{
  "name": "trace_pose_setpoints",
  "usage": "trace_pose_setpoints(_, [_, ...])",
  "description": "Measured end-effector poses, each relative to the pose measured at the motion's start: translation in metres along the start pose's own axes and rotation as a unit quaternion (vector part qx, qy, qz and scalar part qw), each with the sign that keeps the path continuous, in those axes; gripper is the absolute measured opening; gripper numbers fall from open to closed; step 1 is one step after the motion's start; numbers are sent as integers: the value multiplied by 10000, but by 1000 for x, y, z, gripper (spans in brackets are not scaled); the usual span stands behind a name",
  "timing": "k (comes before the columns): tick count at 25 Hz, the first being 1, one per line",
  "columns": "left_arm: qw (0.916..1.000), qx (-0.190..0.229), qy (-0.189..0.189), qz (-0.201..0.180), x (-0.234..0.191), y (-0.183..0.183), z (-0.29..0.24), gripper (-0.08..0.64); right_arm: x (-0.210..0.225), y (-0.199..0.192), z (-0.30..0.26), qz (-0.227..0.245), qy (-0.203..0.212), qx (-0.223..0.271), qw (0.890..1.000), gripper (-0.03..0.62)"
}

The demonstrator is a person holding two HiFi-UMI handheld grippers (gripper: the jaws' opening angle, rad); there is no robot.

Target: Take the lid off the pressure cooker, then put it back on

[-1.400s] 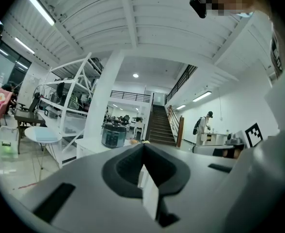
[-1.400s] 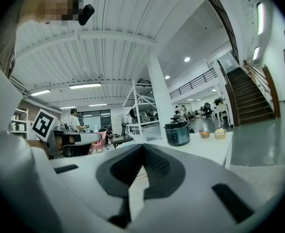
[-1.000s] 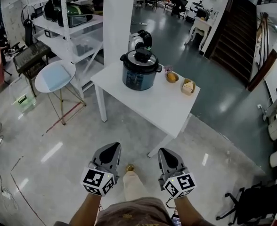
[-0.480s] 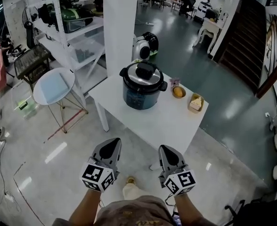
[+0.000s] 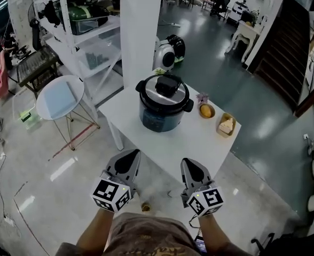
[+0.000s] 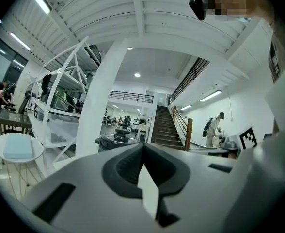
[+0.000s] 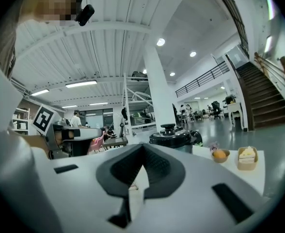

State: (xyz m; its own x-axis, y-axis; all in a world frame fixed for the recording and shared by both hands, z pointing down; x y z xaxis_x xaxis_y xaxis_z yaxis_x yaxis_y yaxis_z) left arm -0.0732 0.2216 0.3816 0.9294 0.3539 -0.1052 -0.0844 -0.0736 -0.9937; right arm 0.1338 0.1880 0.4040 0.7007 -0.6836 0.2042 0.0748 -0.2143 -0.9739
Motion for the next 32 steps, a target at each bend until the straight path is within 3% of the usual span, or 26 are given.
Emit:
trace_pose_setpoints(13, [9981, 41, -614, -25, -83, 25, -121, 3, 53, 34, -107, 36, -445, 148, 9989, -5])
trace_pose_setpoints(21, [9922, -127, -1233, -130, -131, 36, -197, 3, 79, 52, -174, 18, -912, 241, 9955, -5])
trace_pose_setpoints(27, [9855, -255, -1668, -174, -144, 41, -236, 3, 97, 65, -197, -40, -1290, 277, 9913, -5])
trace_pose_setpoints(32, [9829, -262, -1809, -243, -138, 45, -255, 3, 110, 75, -203, 4, -1220, 278, 9921, -5])
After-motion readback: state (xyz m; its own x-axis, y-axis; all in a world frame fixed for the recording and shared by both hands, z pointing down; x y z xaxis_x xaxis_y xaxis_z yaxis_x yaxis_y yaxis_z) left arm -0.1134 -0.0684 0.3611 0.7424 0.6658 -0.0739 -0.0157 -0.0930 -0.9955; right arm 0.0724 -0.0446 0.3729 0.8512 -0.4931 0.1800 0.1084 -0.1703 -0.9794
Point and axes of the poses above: the fingertips, and each gripper's own axes: z backward along the fingers, x to its right, y out of its top, the point moved 5 cm from there along z, backward along the fingers, and after that the axes turned 4 degrees about -z, right-handed, at the moved point
